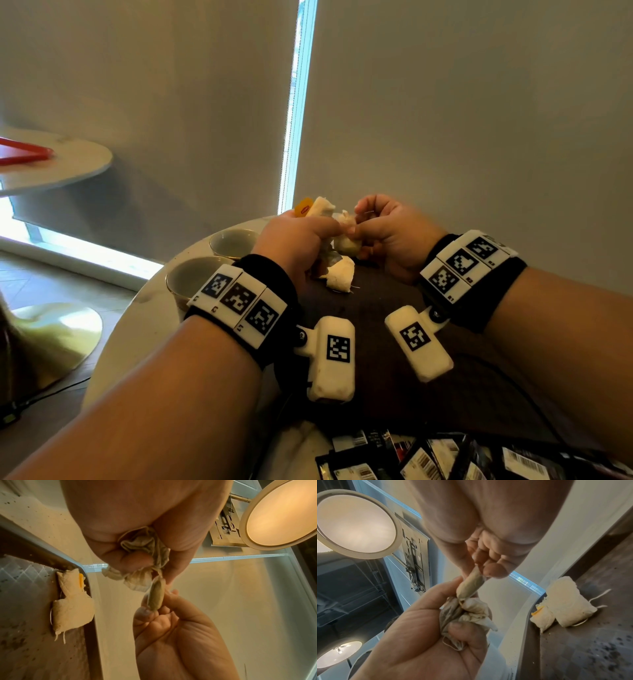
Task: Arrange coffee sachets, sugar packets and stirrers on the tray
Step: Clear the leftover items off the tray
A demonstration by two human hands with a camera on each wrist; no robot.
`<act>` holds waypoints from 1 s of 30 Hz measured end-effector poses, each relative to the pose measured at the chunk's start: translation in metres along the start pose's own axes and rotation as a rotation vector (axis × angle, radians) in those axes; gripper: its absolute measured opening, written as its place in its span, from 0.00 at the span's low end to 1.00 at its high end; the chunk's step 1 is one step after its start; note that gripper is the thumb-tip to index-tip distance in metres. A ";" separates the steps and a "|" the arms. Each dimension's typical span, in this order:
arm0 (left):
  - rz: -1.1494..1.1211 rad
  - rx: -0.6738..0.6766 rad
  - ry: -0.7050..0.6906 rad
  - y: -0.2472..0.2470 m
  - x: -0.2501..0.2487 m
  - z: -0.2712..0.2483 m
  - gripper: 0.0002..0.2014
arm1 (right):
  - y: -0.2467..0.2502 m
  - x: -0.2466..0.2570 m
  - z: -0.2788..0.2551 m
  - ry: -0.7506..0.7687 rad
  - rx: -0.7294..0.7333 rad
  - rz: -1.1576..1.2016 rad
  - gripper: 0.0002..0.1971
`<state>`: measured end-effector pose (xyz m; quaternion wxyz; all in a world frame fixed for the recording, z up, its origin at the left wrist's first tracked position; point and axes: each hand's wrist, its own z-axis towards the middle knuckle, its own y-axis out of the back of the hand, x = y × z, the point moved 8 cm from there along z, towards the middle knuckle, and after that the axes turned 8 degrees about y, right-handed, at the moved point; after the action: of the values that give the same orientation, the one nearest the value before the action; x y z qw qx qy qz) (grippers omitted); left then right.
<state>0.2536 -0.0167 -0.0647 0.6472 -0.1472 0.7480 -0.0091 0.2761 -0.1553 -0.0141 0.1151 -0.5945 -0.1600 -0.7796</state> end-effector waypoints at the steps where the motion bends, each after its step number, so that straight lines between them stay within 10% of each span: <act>1: -0.011 -0.018 -0.001 0.003 0.000 0.001 0.31 | -0.001 0.000 0.000 0.006 0.004 0.005 0.14; 11: -0.255 -0.087 -0.032 0.013 -0.007 0.004 0.28 | 0.023 -0.015 0.003 -0.104 -0.113 -0.175 0.14; 30: -0.310 -0.110 -0.046 0.019 -0.012 0.000 0.19 | 0.010 -0.065 0.009 -0.433 0.092 -0.488 0.13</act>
<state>0.2507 0.0045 -0.0570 0.6460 -0.2963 0.7005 -0.0647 0.3055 -0.1616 -0.0735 -0.0849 -0.6847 -0.3534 -0.6317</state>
